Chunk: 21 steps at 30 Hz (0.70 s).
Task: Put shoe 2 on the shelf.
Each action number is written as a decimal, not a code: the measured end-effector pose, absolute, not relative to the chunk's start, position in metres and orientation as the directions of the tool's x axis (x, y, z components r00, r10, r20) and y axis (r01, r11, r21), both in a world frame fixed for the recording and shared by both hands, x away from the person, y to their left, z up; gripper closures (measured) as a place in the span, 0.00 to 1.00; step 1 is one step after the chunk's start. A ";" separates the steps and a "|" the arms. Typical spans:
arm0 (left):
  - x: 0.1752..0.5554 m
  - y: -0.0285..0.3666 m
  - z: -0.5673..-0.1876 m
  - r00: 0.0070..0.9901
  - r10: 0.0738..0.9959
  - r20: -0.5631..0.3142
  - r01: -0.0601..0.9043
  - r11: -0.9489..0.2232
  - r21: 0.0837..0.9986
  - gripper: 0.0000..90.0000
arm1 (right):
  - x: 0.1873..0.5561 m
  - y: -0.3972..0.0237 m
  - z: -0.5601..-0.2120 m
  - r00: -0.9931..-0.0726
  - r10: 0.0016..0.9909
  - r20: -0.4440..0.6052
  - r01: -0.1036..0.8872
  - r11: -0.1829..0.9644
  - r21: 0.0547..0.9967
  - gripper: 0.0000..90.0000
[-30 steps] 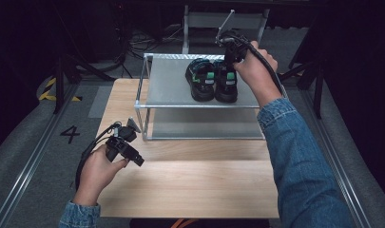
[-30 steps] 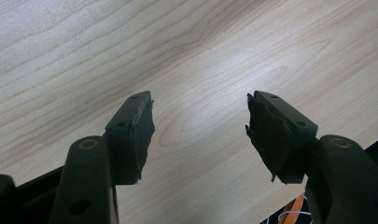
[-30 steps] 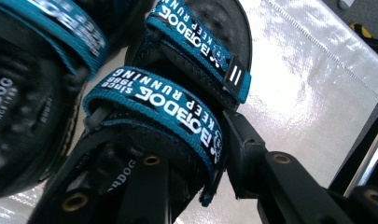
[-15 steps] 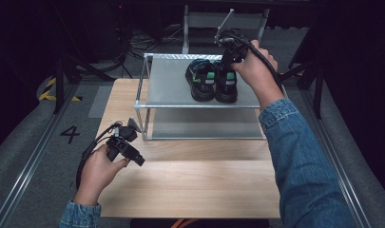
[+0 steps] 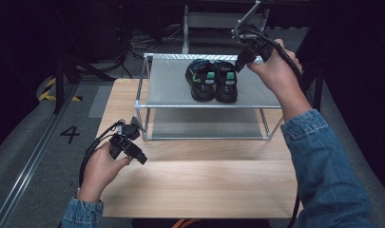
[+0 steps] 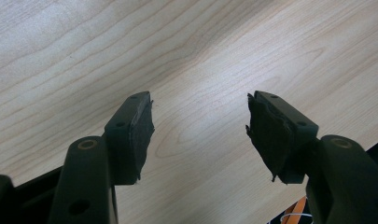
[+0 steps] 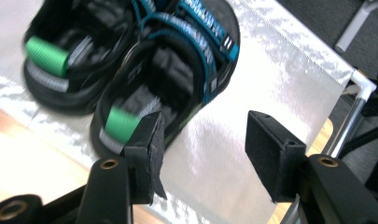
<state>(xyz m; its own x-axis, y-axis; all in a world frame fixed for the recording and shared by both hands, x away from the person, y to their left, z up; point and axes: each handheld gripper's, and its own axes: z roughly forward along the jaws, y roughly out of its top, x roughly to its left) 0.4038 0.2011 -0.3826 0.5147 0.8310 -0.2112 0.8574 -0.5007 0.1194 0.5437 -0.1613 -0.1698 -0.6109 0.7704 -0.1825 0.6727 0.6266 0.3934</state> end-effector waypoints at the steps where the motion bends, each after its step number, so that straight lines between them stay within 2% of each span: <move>1: 0.404 0.201 -0.382 0.512 0.832 -0.211 0.859 -0.498 0.122 0.44 | 0.539 -0.165 -0.169 -0.613 0.769 -0.180 0.668 0.626 0.402 0.53; 8: 0.406 0.201 -0.380 0.515 0.831 -0.211 0.857 -0.498 0.129 0.43 | 0.500 -0.197 -0.168 -0.627 0.765 -0.145 0.647 0.615 0.450 0.53; 21: 0.410 0.200 -0.378 0.523 0.825 -0.216 0.852 -0.506 0.133 0.43 | 0.455 -0.244 -0.198 -0.650 0.753 -0.097 0.657 0.622 0.426 0.50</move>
<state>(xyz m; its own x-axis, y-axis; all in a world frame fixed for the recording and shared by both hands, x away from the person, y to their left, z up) 0.4099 0.1997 -0.3782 0.5230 0.8245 -0.2160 0.8524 -0.5059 0.1327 0.4546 -0.2439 -0.1977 -0.6504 0.7534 -0.0968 0.6569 0.6219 0.4263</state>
